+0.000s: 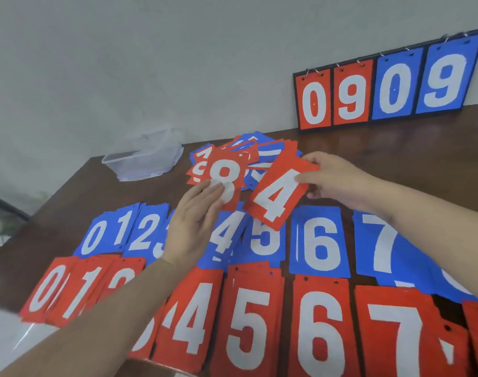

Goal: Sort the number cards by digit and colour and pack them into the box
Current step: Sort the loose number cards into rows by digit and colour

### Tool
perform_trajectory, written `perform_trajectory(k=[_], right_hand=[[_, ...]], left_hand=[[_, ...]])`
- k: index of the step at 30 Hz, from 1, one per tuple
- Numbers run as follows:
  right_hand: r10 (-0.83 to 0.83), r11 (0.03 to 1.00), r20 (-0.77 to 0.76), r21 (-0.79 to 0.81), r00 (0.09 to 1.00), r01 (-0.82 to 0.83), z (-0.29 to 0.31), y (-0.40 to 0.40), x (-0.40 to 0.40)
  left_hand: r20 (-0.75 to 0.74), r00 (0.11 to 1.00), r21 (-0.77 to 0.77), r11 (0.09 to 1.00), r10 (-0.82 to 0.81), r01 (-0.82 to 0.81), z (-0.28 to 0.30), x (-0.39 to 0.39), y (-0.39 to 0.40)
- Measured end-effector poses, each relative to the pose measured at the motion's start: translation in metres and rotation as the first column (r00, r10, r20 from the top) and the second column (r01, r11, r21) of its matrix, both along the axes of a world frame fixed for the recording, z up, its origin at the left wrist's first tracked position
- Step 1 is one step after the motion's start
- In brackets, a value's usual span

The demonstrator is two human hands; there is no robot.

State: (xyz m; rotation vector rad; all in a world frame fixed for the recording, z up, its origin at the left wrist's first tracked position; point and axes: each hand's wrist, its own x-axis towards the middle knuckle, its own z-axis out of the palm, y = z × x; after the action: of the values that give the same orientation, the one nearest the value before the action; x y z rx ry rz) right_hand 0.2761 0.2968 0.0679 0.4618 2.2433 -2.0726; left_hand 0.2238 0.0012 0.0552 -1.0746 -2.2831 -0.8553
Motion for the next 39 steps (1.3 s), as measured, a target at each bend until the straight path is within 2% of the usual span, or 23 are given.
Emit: perform_trajectory(k=[2, 5, 10, 13, 19, 23, 28, 34, 39], right_hand=[[0.09, 0.994, 0.029, -0.066, 0.995, -0.088, -0.007, -0.009, -0.002], [0.112, 0.988, 0.041, -0.111, 0.993, -0.107, -0.013, -0.022, -0.003], [0.124, 0.991, 0.071, -0.051, 0.99, -0.121, -0.007, -0.042, -0.002], [0.105, 0.994, 0.068, 0.017, 0.992, -0.107, -0.002, -0.055, 0.001], [0.02, 0.995, 0.087, 0.091, 0.996, -0.028, 0.003, -0.099, 0.008], [0.053, 0.988, 0.112, 0.138, 0.992, -0.068, 0.001, -0.143, 0.018], [0.019, 0.957, 0.128, 0.284, 0.992, -0.055, 0.003, -0.191, 0.028], [0.079, 0.835, 0.165, 0.528, 0.983, -0.156, 0.002, -0.239, 0.041], [0.114, 0.636, 0.176, 0.743, 0.978, -0.208, -0.007, -0.263, 0.047]], left_hand=[[0.037, 0.998, 0.046, 0.997, 0.055, -0.056, 0.002, 0.01, -0.002], [0.175, 0.976, 0.099, 0.984, 0.129, -0.147, 0.01, 0.021, -0.005], [0.453, 0.873, 0.179, 0.94, 0.183, -0.29, 0.028, 0.034, -0.01], [0.596, 0.792, 0.254, 0.905, 0.132, -0.342, 0.029, 0.033, -0.026], [0.735, 0.672, 0.28, 0.864, 0.087, -0.418, 0.017, 0.024, -0.082], [0.752, 0.657, 0.292, 0.871, 0.046, -0.396, 0.013, 0.024, -0.125], [0.773, 0.632, 0.314, 0.901, -0.058, -0.3, 0.016, 0.026, -0.164], [0.836, 0.526, 0.366, 0.872, -0.155, -0.324, 0.007, 0.028, -0.194], [0.852, 0.484, 0.394, 0.853, -0.199, -0.342, 0.003, 0.03, -0.21]])
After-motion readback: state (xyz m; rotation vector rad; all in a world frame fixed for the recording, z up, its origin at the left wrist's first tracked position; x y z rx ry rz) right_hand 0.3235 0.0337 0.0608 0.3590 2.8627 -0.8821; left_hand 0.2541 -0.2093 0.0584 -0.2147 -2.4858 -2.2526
